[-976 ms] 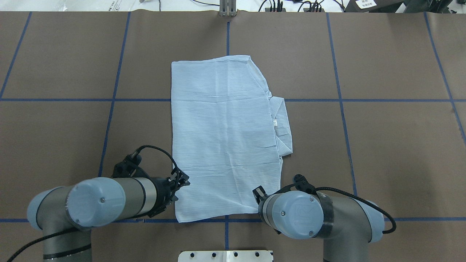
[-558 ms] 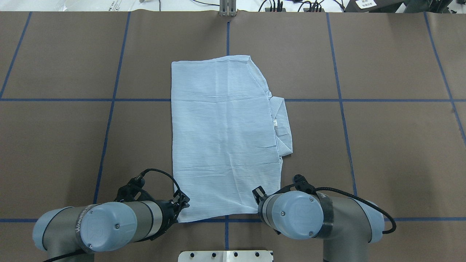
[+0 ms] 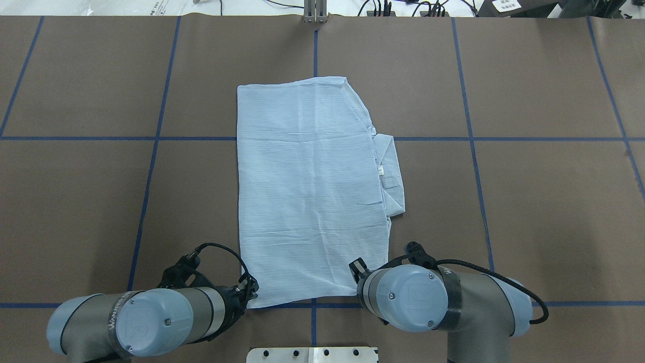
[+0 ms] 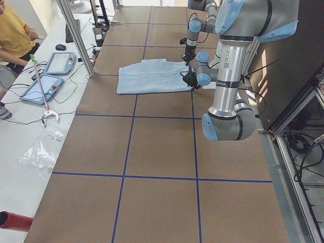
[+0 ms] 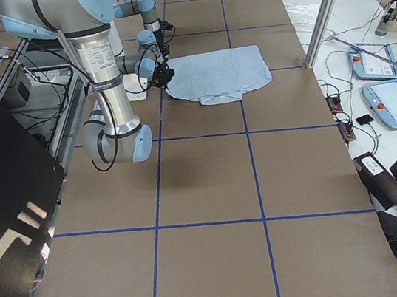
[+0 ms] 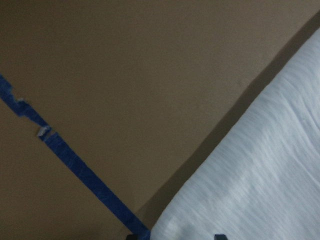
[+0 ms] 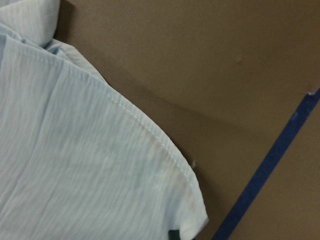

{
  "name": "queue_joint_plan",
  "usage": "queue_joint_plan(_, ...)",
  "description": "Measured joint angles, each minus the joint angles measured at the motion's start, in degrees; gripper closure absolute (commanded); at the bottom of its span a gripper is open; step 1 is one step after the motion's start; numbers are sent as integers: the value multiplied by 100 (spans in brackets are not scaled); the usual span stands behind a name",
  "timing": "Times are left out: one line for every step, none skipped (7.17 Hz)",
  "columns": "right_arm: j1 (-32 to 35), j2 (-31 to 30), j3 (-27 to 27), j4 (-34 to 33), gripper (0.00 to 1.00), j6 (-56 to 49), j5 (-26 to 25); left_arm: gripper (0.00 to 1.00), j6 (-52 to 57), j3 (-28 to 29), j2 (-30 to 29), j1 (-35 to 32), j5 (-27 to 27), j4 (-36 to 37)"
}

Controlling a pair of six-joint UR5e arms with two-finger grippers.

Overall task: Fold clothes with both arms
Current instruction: 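Lift the near end with both grippers and fold it over toward the far end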

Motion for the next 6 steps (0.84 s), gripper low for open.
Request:
queue_joint_plan(1,-5,0,2,100,0,-1,100,-93,2,0,12,2,-3)
queue_joint_plan(5,-8,0,3,100,0,-5,100,-138,-6,-4,14,4,-5)
queue_joint_plan(8,-7,3,3,100,0,-12,100,-156,-55,-6,4,2,-6)
queue_joint_plan(24,-2,56,-2,100,2,-28,100,-157,-227,-1,-34,-1,8)
queue_joint_plan(108,16,218,-89,100,2,-43,100,-134,-507,16,-128,-9,48)
queue_joint_plan(317,90,432,-310,100,-28,-45,100,-58,-757,-9,-387,-56,84)
